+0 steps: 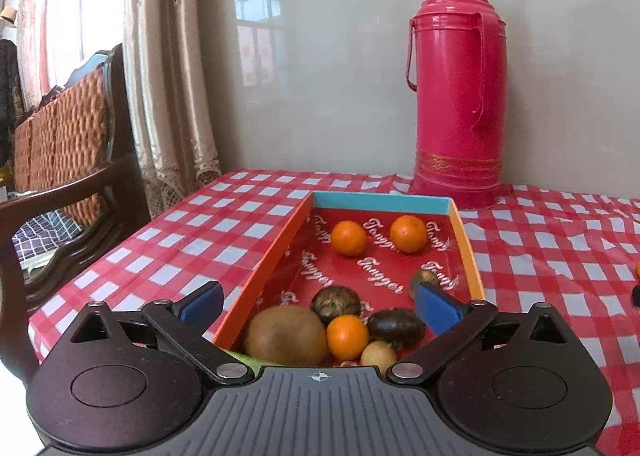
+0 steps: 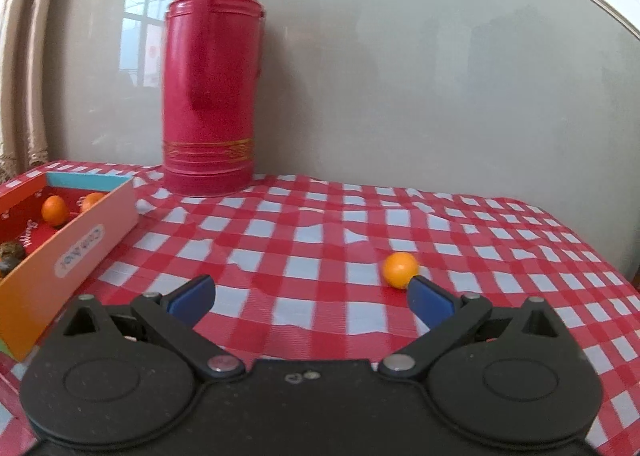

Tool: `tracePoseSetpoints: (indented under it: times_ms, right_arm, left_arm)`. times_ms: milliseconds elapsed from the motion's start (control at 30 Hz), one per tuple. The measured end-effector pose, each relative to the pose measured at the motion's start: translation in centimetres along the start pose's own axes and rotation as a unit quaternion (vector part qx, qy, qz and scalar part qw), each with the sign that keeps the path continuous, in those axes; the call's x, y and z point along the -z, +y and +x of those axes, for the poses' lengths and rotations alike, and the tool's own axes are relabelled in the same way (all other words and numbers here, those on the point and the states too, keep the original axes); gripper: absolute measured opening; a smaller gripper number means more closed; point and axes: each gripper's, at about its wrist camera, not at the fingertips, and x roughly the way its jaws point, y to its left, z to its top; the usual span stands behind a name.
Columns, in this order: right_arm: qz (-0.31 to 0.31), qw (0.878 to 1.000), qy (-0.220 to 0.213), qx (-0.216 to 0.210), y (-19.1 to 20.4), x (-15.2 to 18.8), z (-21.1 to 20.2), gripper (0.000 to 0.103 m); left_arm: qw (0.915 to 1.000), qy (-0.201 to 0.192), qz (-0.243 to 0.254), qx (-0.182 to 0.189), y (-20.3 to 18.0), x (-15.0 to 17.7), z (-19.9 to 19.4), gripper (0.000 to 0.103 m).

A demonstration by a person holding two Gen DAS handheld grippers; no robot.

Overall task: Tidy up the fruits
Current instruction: 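Reach the right gripper to the small orange and close on it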

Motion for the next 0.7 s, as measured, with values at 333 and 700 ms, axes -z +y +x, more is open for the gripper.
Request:
tracePoseSetpoints:
  times_ms: [333,700]
  right_arm:
    - [0.036,0.998,0.040,0.027,-3.5,-0.9,3.3,0.096]
    - [0.038,0.994,0.098,0.021,-5.3,-2.1,8.5,0.074]
  left_arm:
    - [0.9983,-0.022,-0.034,-0.042,2.5,2.3,-1.6,0.103]
    - [0.9937,-0.028,-0.059,-0.091,4.6,3.2,-2.1,0.103]
